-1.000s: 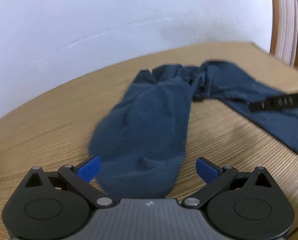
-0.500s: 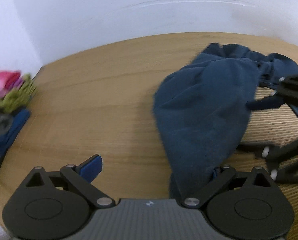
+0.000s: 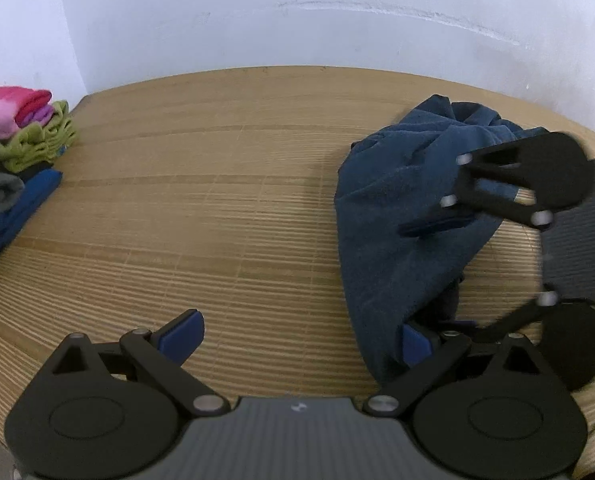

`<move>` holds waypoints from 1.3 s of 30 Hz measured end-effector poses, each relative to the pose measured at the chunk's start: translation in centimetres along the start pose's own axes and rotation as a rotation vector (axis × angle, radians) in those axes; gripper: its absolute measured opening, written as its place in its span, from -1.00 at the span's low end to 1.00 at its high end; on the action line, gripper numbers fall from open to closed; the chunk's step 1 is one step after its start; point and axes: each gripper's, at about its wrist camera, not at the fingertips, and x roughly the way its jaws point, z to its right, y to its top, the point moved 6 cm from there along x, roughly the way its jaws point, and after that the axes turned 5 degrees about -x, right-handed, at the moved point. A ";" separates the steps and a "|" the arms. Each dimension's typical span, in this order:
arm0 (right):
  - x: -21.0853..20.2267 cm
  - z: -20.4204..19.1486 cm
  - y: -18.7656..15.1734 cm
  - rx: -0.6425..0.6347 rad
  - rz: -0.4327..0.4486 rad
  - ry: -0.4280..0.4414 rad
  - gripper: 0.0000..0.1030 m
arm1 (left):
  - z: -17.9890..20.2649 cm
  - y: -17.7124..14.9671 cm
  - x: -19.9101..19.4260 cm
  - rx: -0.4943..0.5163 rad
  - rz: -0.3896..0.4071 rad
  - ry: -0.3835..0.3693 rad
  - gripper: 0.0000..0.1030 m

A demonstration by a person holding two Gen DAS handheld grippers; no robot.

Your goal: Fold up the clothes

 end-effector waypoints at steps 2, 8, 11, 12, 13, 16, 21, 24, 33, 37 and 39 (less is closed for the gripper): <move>2.4 -0.3 0.9 -0.016 -0.043 -0.006 0.18 | -0.3 -0.5 -0.2 0.000 -0.002 -0.006 0.94; 6.6 0.9 1.7 0.165 -0.112 -0.006 -0.42 | -2.3 -1.8 -0.6 -0.011 0.003 -0.026 0.94; 6.5 2.5 1.7 0.293 -0.145 -0.045 -0.77 | -3.8 -1.9 -0.8 -0.034 0.016 -0.039 0.94; 6.4 3.3 2.1 0.344 -0.134 -0.067 -0.78 | -4.1 -1.8 -0.9 -0.042 0.024 -0.046 0.94; 6.2 4.0 2.5 0.396 -0.123 -0.089 -0.78 | -4.5 -1.8 -1.1 -0.051 0.032 -0.053 0.94; 4.7 7.5 4.8 0.582 -0.016 -0.138 -0.79 | -5.7 -1.5 -1.7 -0.085 0.058 -0.086 0.95; 3.2 12.1 9.7 0.809 0.182 -0.087 -0.80 | -7.2 -1.9 -2.0 -0.107 0.062 -0.078 0.95; 2.9 13.3 13.6 0.907 0.300 0.002 -0.80 | -8.7 -2.2 -2.3 -0.146 0.056 -0.060 0.95; -6.1 20.0 28.5 0.991 0.777 0.079 -0.82 | -18.6 2.0 -9.2 -0.512 0.261 -0.074 0.95; -15.7 22.2 26.3 1.086 0.992 -0.041 -0.83 | -21.8 4.5 -13.4 -0.650 0.402 -0.171 1.00; -19.6 22.3 22.6 1.137 1.028 -0.135 -0.83 | -23.0 5.4 -14.8 -0.704 0.453 -0.222 1.00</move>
